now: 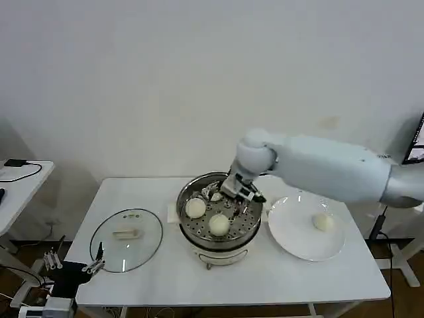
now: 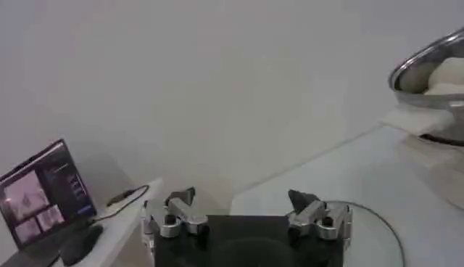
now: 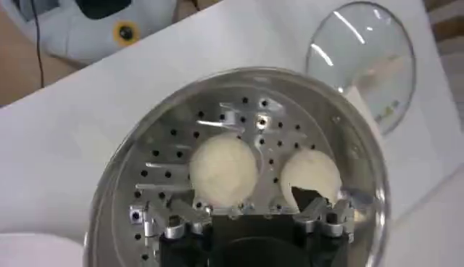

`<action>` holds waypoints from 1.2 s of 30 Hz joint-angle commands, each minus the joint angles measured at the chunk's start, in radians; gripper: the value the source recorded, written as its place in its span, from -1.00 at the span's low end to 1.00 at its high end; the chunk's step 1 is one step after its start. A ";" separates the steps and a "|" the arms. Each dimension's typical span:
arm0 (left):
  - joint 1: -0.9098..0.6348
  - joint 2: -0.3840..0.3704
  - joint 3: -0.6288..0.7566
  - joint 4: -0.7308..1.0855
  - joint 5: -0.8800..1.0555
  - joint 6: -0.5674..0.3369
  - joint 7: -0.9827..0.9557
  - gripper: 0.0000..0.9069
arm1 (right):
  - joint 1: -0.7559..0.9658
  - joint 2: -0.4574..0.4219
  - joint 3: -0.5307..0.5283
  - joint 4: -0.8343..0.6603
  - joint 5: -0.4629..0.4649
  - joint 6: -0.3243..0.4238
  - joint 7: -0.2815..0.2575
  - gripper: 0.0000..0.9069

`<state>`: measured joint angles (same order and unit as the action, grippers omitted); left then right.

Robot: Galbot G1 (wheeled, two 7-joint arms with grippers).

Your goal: Take steamed baozi put them in steamer then cover it.

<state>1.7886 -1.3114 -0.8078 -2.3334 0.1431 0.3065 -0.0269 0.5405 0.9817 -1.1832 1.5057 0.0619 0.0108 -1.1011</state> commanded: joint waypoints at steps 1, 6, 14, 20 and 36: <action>-0.019 0.026 0.011 0.001 -0.005 0.004 0.002 1.00 | 0.065 -0.159 0.032 -0.003 0.083 -0.106 -0.005 1.00; -0.040 0.058 0.021 -0.001 -0.019 0.010 0.006 1.00 | 0.094 -0.311 0.005 -0.010 0.044 -0.138 -0.010 1.00; -0.063 0.093 0.047 0.013 -0.031 0.009 0.008 1.00 | 0.040 -0.554 -0.024 0.014 -0.045 -0.155 -0.010 1.00; -0.074 0.089 0.086 0.016 -0.022 0.009 0.008 1.00 | -0.053 -0.664 -0.038 0.047 -0.084 -0.185 0.019 1.00; -0.069 0.063 0.099 0.031 -0.004 0.004 0.006 1.00 | -0.568 -0.555 0.412 -0.212 -0.257 -0.140 0.073 1.00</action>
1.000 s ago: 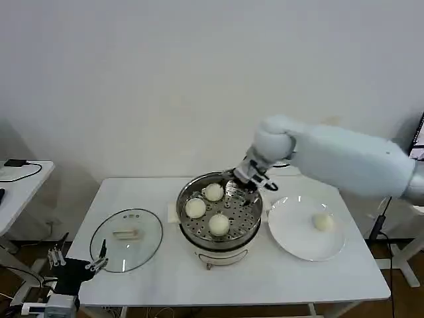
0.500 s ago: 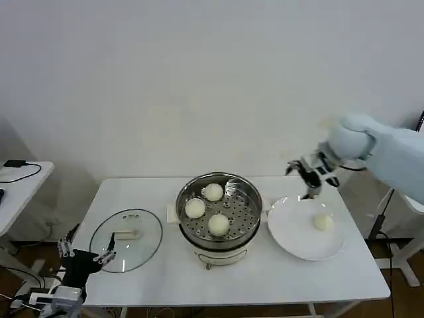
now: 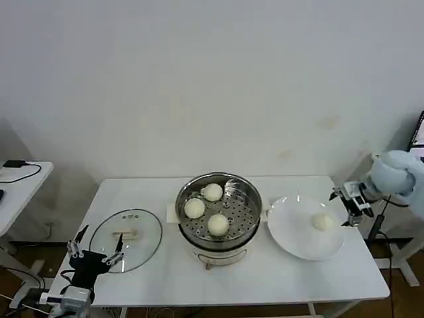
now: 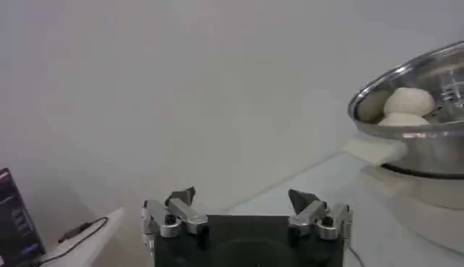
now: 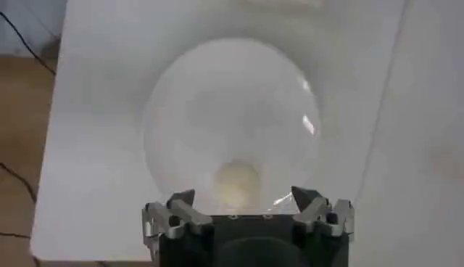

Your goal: Take steamed baozi put them in steamer then cover it.

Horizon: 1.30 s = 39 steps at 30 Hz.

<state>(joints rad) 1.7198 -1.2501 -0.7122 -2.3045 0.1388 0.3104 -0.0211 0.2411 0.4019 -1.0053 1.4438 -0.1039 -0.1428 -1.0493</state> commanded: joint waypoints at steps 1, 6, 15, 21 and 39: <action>0.000 0.003 -0.001 0.004 0.000 0.000 0.000 1.00 | -0.286 0.047 0.260 -0.188 -0.098 0.017 0.021 1.00; -0.005 0.004 -0.012 0.017 0.000 0.002 0.001 1.00 | -0.330 0.148 0.351 -0.301 -0.114 0.030 0.025 1.00; -0.001 0.000 -0.022 0.032 0.004 0.002 0.002 1.00 | -0.332 0.308 0.367 -0.452 -0.154 0.045 0.020 1.00; 0.002 -0.002 -0.029 0.038 0.003 0.001 0.002 1.00 | -0.330 0.376 0.379 -0.521 -0.173 0.049 0.015 1.00; 0.002 -0.006 -0.033 0.047 0.001 0.000 0.002 1.00 | -0.346 0.418 0.404 -0.586 -0.224 0.025 0.010 0.82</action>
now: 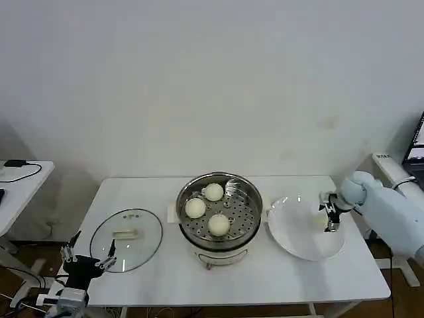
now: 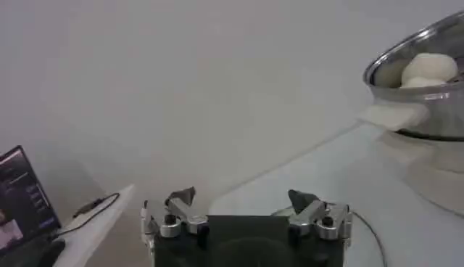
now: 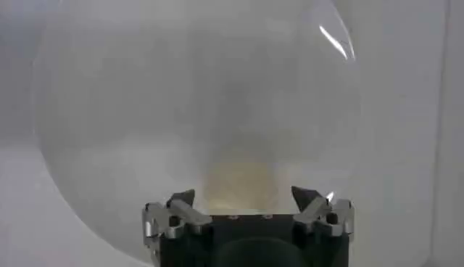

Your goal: Take steamed baozi put them in steamer then cover it.

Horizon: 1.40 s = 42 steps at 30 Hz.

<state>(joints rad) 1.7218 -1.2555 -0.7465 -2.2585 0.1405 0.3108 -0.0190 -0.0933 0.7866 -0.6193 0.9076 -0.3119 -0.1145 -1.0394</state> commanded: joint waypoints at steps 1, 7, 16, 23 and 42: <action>0.000 0.000 0.002 0.001 0.000 -0.001 0.000 1.00 | -0.013 0.036 0.021 -0.055 -0.017 -0.004 0.002 0.80; 0.000 -0.002 0.002 0.000 0.000 -0.001 0.000 1.00 | -0.014 0.041 0.028 -0.066 -0.029 -0.005 0.004 0.71; 0.005 -0.004 -0.001 -0.007 0.000 -0.002 -0.001 1.00 | -0.012 0.034 0.032 -0.055 -0.036 -0.011 -0.004 0.36; 0.010 -0.007 -0.002 -0.013 0.000 -0.002 -0.001 1.00 | -0.004 0.004 0.021 -0.002 -0.005 -0.026 -0.014 0.24; -0.015 0.003 0.020 0.000 0.010 0.001 0.001 1.00 | 0.495 -0.205 -0.401 0.501 0.301 -0.187 -0.001 0.27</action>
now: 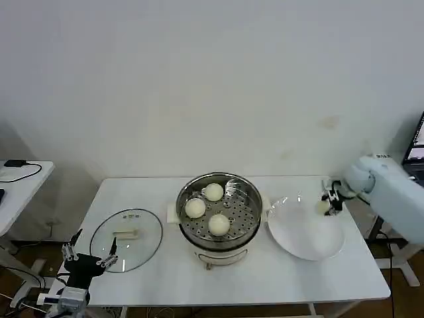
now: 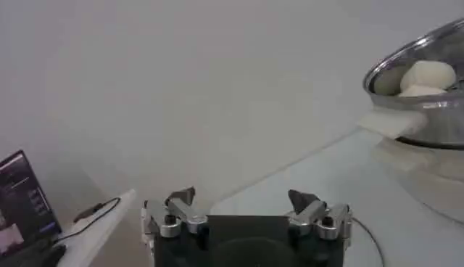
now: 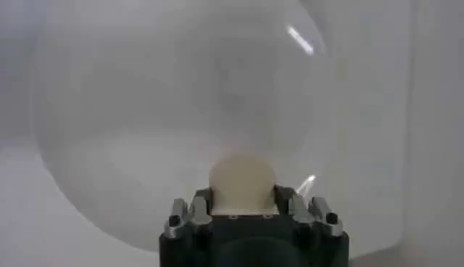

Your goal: Take steamed baozi put them in steamer then cover it.

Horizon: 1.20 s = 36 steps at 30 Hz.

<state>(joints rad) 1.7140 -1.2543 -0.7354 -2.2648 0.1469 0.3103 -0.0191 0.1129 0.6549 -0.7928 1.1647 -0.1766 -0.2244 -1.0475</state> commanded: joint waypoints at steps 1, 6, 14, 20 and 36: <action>-0.010 0.003 0.013 0.006 0.005 0.002 0.001 1.00 | 0.325 -0.069 -0.265 0.261 0.193 -0.085 0.009 0.29; -0.023 0.006 0.019 0.012 0.006 0.004 0.002 1.00 | 0.507 0.001 -0.406 0.324 0.301 -0.135 0.043 0.29; -0.020 0.013 -0.002 0.016 0.001 0.002 0.002 1.00 | 0.588 0.160 -0.484 0.439 0.500 -0.271 0.138 0.29; -0.021 0.012 -0.015 0.015 0.000 0.002 0.003 1.00 | 0.584 0.256 -0.509 0.454 0.641 -0.345 0.216 0.29; -0.029 0.005 -0.026 0.022 -0.005 -0.003 0.002 1.00 | 0.454 0.356 -0.536 0.355 0.656 -0.438 0.275 0.31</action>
<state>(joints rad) 1.6866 -1.2496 -0.7590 -2.2448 0.1425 0.3074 -0.0167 0.6055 0.9539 -1.2982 1.5424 0.4390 -0.6083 -0.8065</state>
